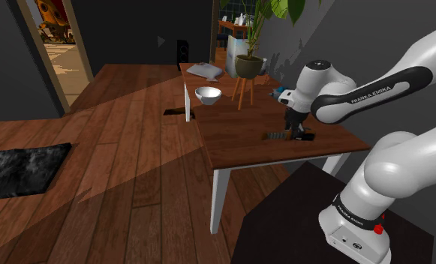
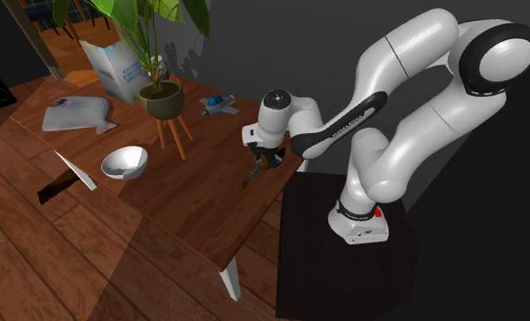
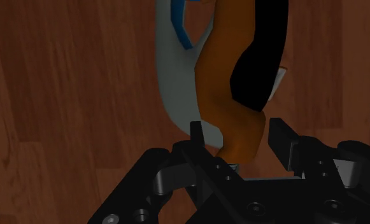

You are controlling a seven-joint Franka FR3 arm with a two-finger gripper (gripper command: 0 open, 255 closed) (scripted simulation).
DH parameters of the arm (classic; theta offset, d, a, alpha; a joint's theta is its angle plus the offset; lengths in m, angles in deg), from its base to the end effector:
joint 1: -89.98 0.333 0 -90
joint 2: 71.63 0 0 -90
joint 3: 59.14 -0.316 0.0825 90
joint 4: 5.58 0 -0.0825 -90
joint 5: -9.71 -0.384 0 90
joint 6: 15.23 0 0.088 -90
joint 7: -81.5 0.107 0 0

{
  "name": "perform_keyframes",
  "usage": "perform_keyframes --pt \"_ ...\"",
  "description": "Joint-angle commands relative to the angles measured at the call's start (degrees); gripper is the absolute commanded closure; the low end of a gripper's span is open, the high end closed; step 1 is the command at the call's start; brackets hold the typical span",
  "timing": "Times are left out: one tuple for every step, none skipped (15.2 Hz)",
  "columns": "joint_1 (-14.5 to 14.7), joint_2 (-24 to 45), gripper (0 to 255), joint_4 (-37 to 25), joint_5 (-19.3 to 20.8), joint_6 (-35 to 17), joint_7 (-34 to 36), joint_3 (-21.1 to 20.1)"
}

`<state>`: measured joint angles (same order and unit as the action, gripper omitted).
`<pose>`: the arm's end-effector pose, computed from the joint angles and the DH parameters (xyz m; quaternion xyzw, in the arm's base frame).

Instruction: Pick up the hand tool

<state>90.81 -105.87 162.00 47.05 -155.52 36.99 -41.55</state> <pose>0.3171 -0.0789 0.3343 0.8660 0.4768 -0.0074 0.1505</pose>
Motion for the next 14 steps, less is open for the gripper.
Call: perform_keyframes --pt "0.36 -1.26 255 -0.45 -0.81 1.74 -0.70 -0.11" --pt "0.58 -2.08 255 -0.78 -1.32 2.86 -1.13 -0.20" --pt "0.80 -2.86 255 -1.13 -1.81 3.96 -1.55 -0.30" --pt "1.01 -3.61 255 -1.50 -2.29 5.04 -1.95 -0.42" --pt "1.21 -4.32 255 -1.89 -2.75 6.11 -2.34 -0.54" --pt "1.40 -5.00 255 -2.30 -3.19 7.16 -2.71 -0.66" --pt "1.58 -5.65 255 -2.72 -3.62 8.20 -3.07 -0.80" --pt "1.76 -6.27 255 -3.16 -4.04 9.23 -3.41 -0.94" --pt "1.93 -6.85 255 -3.61 -4.45 10.24 -3.74 -1.08" --pt "2.10 -7.41 255 -4.08 -4.84 11.23 -4.07 -1.23" --pt "2.25 -7.93 255 -4.57 -5.22 12.21 -4.38 -1.38" --pt "2.41 -8.43 255 -5.06 -5.59 13.17 -4.69 -1.53" --pt "2.56 -8.90 255 -5.58 -5.95 14.12 -4.98 -1.69" --pt "2.70 -9.33 255 -6.10 -6.30 15.06 -5.27 -1.84"
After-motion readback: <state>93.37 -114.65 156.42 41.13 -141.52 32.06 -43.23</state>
